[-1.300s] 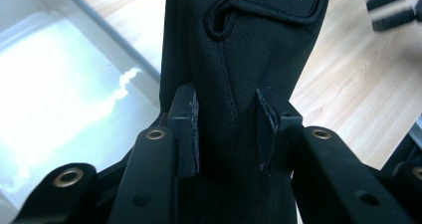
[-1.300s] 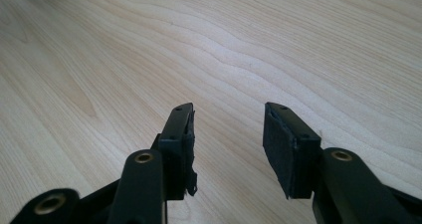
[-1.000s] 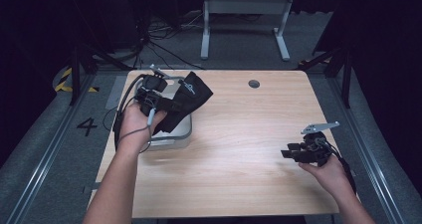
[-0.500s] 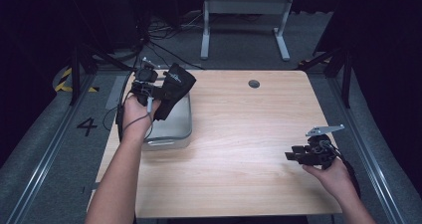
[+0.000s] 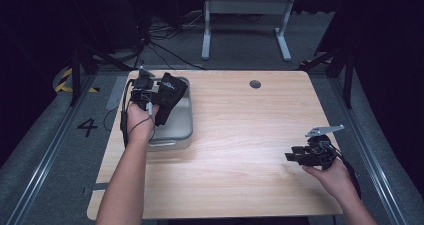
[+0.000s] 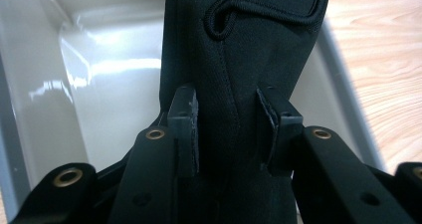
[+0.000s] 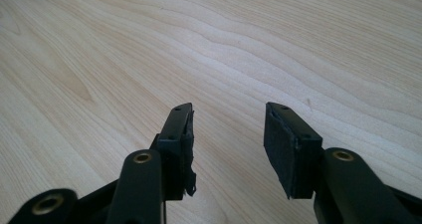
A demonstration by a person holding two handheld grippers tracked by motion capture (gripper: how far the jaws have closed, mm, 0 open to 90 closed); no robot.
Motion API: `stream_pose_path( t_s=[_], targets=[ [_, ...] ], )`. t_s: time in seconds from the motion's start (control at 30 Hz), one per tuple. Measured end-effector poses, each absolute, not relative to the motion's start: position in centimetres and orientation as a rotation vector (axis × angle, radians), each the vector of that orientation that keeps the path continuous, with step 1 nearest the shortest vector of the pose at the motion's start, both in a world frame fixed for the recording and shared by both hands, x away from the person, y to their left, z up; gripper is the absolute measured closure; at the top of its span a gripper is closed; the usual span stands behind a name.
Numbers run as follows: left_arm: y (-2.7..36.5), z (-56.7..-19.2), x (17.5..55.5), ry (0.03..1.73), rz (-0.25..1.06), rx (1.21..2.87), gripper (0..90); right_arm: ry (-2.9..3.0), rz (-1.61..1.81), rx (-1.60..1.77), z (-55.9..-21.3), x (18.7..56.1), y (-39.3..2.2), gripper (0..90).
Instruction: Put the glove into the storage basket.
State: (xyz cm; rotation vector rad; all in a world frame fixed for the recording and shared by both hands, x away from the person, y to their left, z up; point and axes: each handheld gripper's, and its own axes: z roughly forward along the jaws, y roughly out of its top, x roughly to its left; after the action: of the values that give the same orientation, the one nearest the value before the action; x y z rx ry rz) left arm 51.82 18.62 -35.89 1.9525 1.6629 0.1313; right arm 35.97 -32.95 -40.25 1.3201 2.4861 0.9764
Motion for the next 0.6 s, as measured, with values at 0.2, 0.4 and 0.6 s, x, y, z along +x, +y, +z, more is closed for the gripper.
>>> stream_pose_path(
  t_s=[0.2,0.4,0.6],
  targets=[
    [18.9,-37.4,52.5,1.736,0.105,1.954,64.5,2.494,0.972,1.313,-40.3,36.1,-32.7,55.8],
    [18.6,-38.3,53.0,1.776,0.072,1.999,64.1,2.501,0.966,1.311,-40.4,36.1,-32.6,55.8],
    [18.3,-38.8,53.4,1.823,0.032,1.995,63.9,2.494,0.974,1.306,-40.2,36.0,-32.7,55.8]
  ],
)
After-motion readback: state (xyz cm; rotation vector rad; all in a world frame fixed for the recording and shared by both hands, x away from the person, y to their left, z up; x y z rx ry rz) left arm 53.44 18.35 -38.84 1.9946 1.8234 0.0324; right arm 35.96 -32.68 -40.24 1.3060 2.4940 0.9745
